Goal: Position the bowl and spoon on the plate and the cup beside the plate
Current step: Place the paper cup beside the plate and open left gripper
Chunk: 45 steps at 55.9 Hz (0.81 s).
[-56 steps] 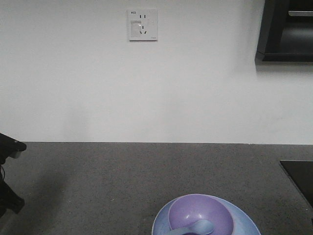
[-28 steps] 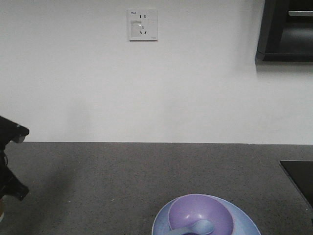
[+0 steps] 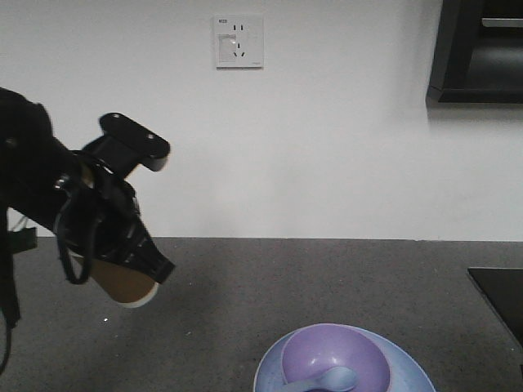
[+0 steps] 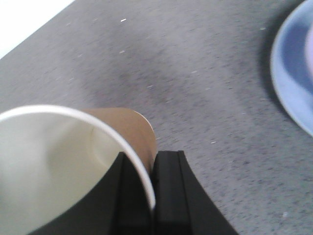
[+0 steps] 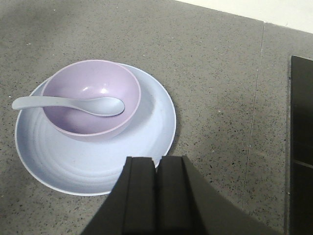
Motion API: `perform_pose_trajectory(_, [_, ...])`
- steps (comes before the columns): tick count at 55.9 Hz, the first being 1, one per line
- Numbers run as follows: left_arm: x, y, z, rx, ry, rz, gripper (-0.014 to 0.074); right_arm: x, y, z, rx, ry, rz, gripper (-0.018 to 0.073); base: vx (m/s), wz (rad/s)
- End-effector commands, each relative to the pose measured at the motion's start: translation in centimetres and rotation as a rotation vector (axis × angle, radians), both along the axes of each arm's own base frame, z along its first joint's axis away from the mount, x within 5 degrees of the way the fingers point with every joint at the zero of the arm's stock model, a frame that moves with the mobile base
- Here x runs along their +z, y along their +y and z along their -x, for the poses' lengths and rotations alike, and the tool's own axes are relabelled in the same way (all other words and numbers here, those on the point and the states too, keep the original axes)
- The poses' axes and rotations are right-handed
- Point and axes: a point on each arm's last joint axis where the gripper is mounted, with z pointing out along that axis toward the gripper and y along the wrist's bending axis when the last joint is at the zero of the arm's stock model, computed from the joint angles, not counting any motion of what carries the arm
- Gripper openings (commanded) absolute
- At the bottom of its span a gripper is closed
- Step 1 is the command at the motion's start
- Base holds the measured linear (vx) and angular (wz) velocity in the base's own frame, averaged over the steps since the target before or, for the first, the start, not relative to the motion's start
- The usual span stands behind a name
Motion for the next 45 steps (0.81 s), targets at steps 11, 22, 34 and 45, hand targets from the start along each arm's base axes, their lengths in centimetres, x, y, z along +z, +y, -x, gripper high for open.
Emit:
perform_pose_trajectory(11, [-1.1,-4.7,0.3,-0.121,-0.013,0.002,-0.0003,1.5,0.0,-0.2,-0.005,-0.103,-0.016,-0.0008,0.0,0.0])
perform_pose_trajectory(22, [-3.3,-6.7,-0.3,-0.151,0.044,-0.003,-0.0003,1.5,0.0,-0.2,-0.005,-0.1,-0.016,-0.0008,0.0,0.0])
perform_pose_trajectory(34, [-4.6,-7.8,-0.5,-0.183,0.111,0.04,-0.0003,1.5,0.0,-0.2,-0.005,-0.1,-0.015,-0.0008,0.0,0.0])
perform_pose_trajectory(45, [-5.2,-8.4,-0.5,-0.21,0.152,0.07,-0.0003,1.5,0.0,-0.2,-0.005,-0.1,-0.015,-0.0008,0.0,0.0])
